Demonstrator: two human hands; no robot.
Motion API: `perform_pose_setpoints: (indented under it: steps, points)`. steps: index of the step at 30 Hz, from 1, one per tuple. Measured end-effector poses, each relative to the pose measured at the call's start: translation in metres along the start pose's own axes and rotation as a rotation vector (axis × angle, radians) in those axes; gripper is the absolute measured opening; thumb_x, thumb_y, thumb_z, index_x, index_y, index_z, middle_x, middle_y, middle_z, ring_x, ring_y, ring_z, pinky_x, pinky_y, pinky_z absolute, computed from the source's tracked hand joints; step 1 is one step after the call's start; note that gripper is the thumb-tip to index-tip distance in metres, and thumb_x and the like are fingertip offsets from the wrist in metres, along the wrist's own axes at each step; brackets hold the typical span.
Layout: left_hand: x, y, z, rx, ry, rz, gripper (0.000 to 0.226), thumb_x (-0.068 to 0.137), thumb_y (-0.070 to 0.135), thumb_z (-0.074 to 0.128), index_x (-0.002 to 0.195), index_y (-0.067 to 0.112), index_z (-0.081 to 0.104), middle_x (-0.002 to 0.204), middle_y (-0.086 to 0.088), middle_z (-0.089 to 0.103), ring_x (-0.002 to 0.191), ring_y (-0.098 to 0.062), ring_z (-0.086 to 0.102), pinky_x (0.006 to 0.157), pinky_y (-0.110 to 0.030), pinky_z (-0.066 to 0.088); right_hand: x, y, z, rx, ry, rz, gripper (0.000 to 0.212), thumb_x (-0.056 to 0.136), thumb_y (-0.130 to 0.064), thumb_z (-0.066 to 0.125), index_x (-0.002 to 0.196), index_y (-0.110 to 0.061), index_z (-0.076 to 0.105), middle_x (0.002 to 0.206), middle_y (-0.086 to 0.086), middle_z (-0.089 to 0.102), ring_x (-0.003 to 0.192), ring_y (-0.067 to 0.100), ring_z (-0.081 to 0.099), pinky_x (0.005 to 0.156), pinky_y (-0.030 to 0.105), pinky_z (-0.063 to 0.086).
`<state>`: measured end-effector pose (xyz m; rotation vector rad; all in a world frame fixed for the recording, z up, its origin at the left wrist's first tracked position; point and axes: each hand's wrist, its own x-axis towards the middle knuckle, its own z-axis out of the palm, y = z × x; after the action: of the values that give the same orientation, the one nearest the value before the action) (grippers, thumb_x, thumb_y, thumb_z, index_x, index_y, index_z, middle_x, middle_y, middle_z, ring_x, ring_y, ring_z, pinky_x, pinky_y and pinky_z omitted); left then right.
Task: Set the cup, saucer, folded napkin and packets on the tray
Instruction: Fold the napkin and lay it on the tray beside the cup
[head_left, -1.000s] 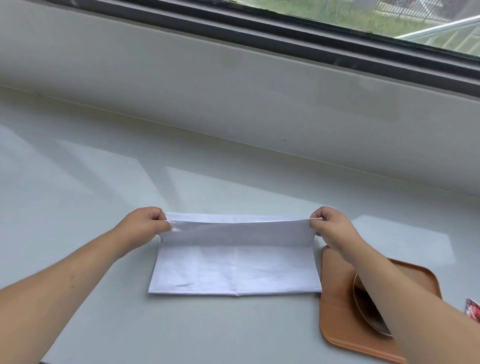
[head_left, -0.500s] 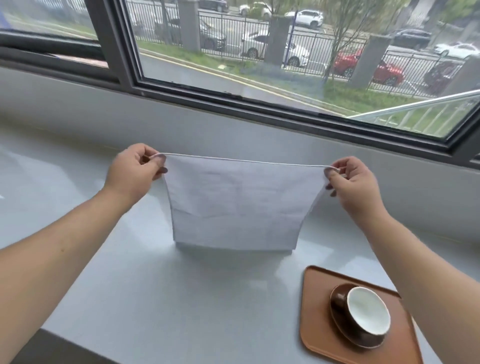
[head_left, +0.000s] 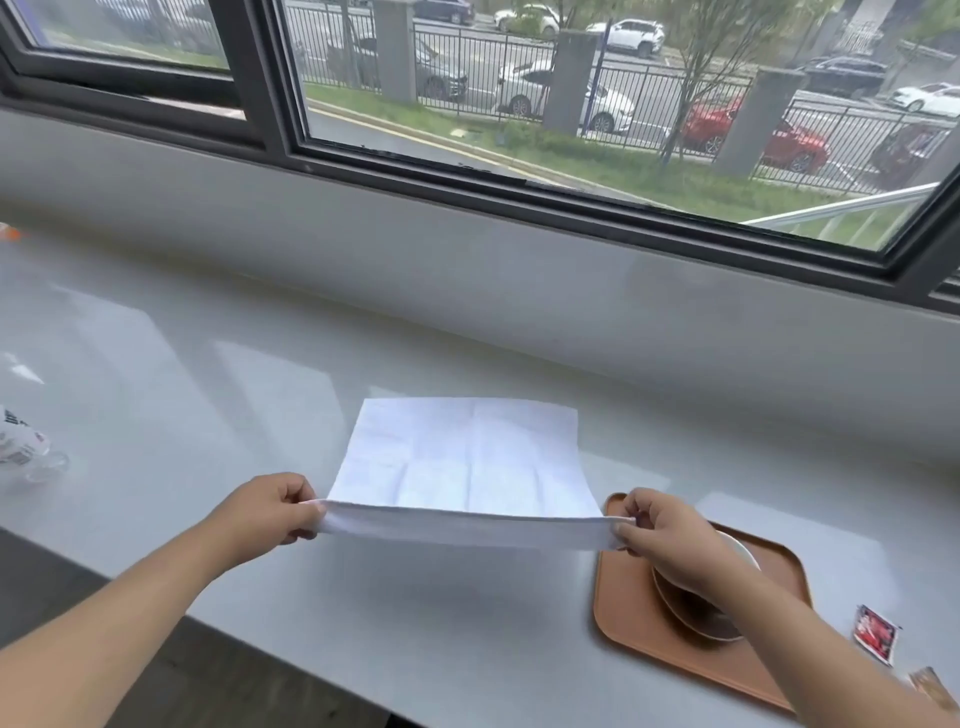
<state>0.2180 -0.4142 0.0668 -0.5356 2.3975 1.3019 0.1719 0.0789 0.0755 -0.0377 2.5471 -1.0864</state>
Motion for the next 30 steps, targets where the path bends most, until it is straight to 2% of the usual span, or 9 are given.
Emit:
perform_pose_setpoints:
  steps: [5,8,10,14,18,20,22,26,30]
  points:
    - [0.024,-0.021,0.010,0.068,-0.030,-0.062,0.020,0.092,0.027,0.074,0.081,0.012,0.069,0.074,-0.001,0.078,0.068,-0.015,0.075,0.067,-0.033,0.057,0.019,0.015,0.018,-0.058,-0.019,0.087,0.011,0.089,-0.019,0.068,0.080,-0.017,0.062,0.069,0.001,0.074,0.064,0.012,0.070,0.071,0.044,0.058]
    - [0.049,-0.015,0.014,0.122,0.021,-0.035,0.024,0.093,0.034,0.071,0.080,0.015,0.067,0.066,0.003,0.068,0.060,-0.015,0.059,0.059,-0.030,0.045,0.049,0.014,0.024,-0.043,0.071,0.132,0.010,0.090,-0.022,0.068,0.081,-0.021,0.064,0.068,0.002,0.070,0.062,0.020,0.062,0.067,0.038,0.052]
    - [0.070,-0.012,0.016,0.129,0.058,-0.036,0.026,0.094,0.035,0.071,0.079,0.015,0.066,0.066,0.004,0.061,0.057,-0.015,0.052,0.056,-0.029,0.040,0.072,0.016,0.031,-0.017,0.108,0.171,0.011,0.091,-0.022,0.067,0.081,-0.021,0.062,0.067,0.001,0.066,0.058,0.018,0.054,0.060,0.033,0.043]
    - [0.115,-0.011,0.023,0.141,0.075,-0.044,0.027,0.096,0.039,0.069,0.081,0.016,0.066,0.071,0.001,0.061,0.061,-0.018,0.052,0.057,-0.031,0.039,0.114,0.026,0.051,0.042,0.134,0.257,0.014,0.091,-0.021,0.068,0.079,-0.019,0.062,0.058,-0.009,0.056,0.047,0.009,0.044,0.054,0.029,0.036]
    - [0.159,-0.007,0.022,0.079,0.065,-0.079,0.026,0.098,0.042,0.065,0.085,0.018,0.066,0.087,-0.009,0.070,0.076,-0.026,0.064,0.070,-0.037,0.048,0.150,0.033,0.059,0.157,0.178,0.325,0.010,0.093,-0.020,0.067,0.085,-0.017,0.064,0.071,0.002,0.063,0.064,0.021,0.056,0.075,0.047,0.056]
    - [0.178,-0.005,0.022,0.058,0.044,-0.083,0.026,0.098,0.041,0.063,0.085,0.019,0.065,0.086,-0.007,0.068,0.077,-0.027,0.064,0.072,-0.038,0.049,0.165,0.034,0.060,0.176,0.180,0.341,0.010,0.095,-0.023,0.064,0.087,-0.017,0.064,0.074,0.003,0.064,0.069,0.022,0.060,0.080,0.051,0.057]
    - [0.194,-0.003,0.024,0.068,0.034,-0.085,0.026,0.099,0.041,0.061,0.083,0.020,0.063,0.082,-0.004,0.064,0.072,-0.024,0.059,0.069,-0.037,0.045,0.178,0.035,0.059,0.182,0.177,0.358,0.012,0.094,-0.024,0.062,0.085,-0.016,0.062,0.069,0.000,0.059,0.066,0.022,0.057,0.072,0.047,0.055]
    - [0.218,-0.002,0.026,0.011,0.020,-0.136,0.023,0.097,0.034,0.060,0.083,0.015,0.060,0.080,-0.004,0.059,0.070,-0.024,0.052,0.069,-0.036,0.040,0.201,0.033,0.059,0.164,0.183,0.389,0.012,0.088,-0.023,0.060,0.078,-0.017,0.058,0.059,-0.005,0.053,0.058,0.021,0.050,0.057,0.032,0.039]
    - [0.233,-0.001,0.029,0.029,0.049,-0.149,0.020,0.096,0.029,0.060,0.082,0.014,0.060,0.076,-0.003,0.059,0.065,-0.023,0.051,0.063,-0.033,0.038,0.223,0.028,0.061,0.127,0.160,0.403,0.012,0.086,-0.024,0.059,0.085,-0.012,0.059,0.066,0.001,0.058,0.058,0.023,0.054,0.060,0.034,0.041]
